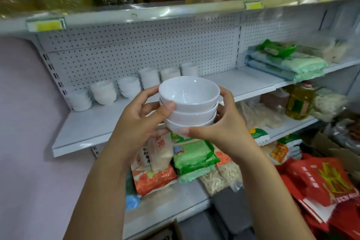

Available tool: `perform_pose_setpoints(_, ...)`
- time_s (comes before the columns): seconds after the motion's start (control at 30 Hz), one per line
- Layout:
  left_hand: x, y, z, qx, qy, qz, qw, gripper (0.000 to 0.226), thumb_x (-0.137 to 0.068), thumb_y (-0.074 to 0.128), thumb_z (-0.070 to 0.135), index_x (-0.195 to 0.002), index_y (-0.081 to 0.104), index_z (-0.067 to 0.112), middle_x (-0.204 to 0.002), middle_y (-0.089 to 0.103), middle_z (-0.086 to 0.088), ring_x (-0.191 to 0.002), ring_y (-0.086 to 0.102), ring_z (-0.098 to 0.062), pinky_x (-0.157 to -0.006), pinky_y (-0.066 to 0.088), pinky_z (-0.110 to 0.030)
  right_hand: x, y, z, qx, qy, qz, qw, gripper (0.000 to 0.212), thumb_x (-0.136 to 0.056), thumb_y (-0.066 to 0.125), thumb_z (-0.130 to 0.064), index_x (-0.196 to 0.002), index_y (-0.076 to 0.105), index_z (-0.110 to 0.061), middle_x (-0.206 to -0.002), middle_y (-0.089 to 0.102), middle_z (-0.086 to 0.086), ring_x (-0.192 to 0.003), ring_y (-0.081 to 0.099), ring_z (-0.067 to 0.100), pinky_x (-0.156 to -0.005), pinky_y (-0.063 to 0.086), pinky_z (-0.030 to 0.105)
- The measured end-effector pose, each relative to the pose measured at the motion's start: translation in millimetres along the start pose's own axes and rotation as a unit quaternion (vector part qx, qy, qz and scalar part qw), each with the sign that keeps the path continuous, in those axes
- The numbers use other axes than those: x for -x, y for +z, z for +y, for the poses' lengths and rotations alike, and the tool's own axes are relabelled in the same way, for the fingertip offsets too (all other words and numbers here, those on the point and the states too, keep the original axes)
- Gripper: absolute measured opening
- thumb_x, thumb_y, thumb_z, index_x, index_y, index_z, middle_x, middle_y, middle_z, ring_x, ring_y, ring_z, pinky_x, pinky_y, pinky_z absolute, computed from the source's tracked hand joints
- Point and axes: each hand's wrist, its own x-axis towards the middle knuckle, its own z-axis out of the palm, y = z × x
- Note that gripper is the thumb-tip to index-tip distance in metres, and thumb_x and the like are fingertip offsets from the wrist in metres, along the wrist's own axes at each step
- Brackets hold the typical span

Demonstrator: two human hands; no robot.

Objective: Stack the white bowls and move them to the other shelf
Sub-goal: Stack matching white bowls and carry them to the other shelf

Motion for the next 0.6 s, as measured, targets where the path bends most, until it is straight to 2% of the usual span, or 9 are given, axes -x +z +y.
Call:
perform_pose_setpoints(0.27, -112.0, -10.8, -55.9, 0.015, -0.041, -0.072, 0.996, 0.065, -0.077, 0.077, 0.041, -0.139, 0.057, 0.035, -0.119, 0.075, -0.002, -0.109, 0.073, -0.024, -0.092, 0.058, -0.054, -80.7, 5.7, 54.5, 0.019, 0.037, 0.040, 0.998, 0.110, -0.054, 0.102, -0.012, -0.139, 0.037, -0.038, -0.120, 0.067, -0.007, -0.108, 0.070, 0.009, -0.083, 0.063, 0.033)
perform_pose_setpoints(0.4, -168.4, -4.1, -87.6, 0.014, -0.045, -0.079, 0.996, 0.070, -0.074, 0.077, 0.044, -0.140, 0.055, 0.036, -0.119, 0.075, 0.001, -0.108, 0.073, -0.020, -0.090, 0.061, -0.048, -129.8, 4.1, 93.1, 0.016, 0.056, 0.042, 0.997, 0.111, -0.054, 0.102, -0.015, -0.141, 0.035, -0.039, -0.124, 0.066, -0.007, -0.110, 0.069, 0.010, -0.084, 0.063, 0.034)
perform_pose_setpoints(0.53, -230.2, 11.6, -131.8, 0.025, -0.062, -0.074, 0.995, 0.078, -0.075, 0.083, 0.043, -0.146, 0.051, 0.038, -0.131, 0.070, 0.001, -0.117, 0.069, -0.018, -0.093, 0.060, -0.047, -189.4, -3.3, 137.2, 0.006, 0.067, 0.038, 0.997, 0.111, -0.059, 0.099, -0.009, -0.143, 0.032, -0.035, -0.127, 0.060, -0.006, -0.109, 0.065, 0.009, -0.068, 0.059, 0.020)
perform_pose_setpoints(0.6, -265.6, 19.6, -154.6, 0.036, -0.073, -0.064, 0.995, 0.075, -0.077, 0.083, 0.040, -0.145, 0.052, 0.037, -0.130, 0.070, 0.002, -0.116, 0.069, -0.019, -0.094, 0.059, -0.050, -223.3, -11.5, 161.2, 0.010, 0.071, 0.026, 0.997, 0.111, -0.060, 0.098, -0.010, -0.144, 0.030, -0.037, -0.129, 0.059, -0.008, -0.109, 0.064, 0.005, -0.069, 0.057, 0.017)
